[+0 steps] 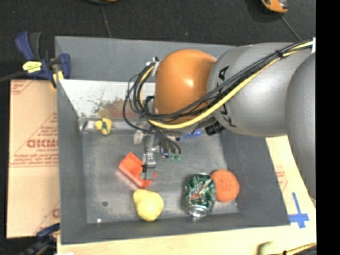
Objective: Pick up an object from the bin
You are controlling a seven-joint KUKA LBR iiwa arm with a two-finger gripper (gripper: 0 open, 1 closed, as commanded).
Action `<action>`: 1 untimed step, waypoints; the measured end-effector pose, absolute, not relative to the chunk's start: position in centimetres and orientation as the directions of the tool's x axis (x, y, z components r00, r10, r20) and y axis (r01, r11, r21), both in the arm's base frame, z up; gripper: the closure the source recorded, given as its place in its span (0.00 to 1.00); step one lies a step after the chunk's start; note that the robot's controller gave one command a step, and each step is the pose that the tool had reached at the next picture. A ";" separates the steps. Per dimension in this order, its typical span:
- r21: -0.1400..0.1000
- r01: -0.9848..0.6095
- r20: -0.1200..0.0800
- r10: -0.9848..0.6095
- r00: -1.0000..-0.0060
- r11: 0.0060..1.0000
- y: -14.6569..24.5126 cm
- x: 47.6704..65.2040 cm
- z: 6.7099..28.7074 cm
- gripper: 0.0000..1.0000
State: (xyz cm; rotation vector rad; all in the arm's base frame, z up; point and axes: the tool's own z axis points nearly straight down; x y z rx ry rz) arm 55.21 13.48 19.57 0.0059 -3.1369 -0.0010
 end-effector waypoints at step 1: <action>0.002 0.000 -0.003 0.000 -1.000 1.000 13.4 55.4 19.9 0.00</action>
Offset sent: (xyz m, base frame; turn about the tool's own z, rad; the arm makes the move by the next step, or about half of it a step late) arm 0.0316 -0.0466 -0.1257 0.0964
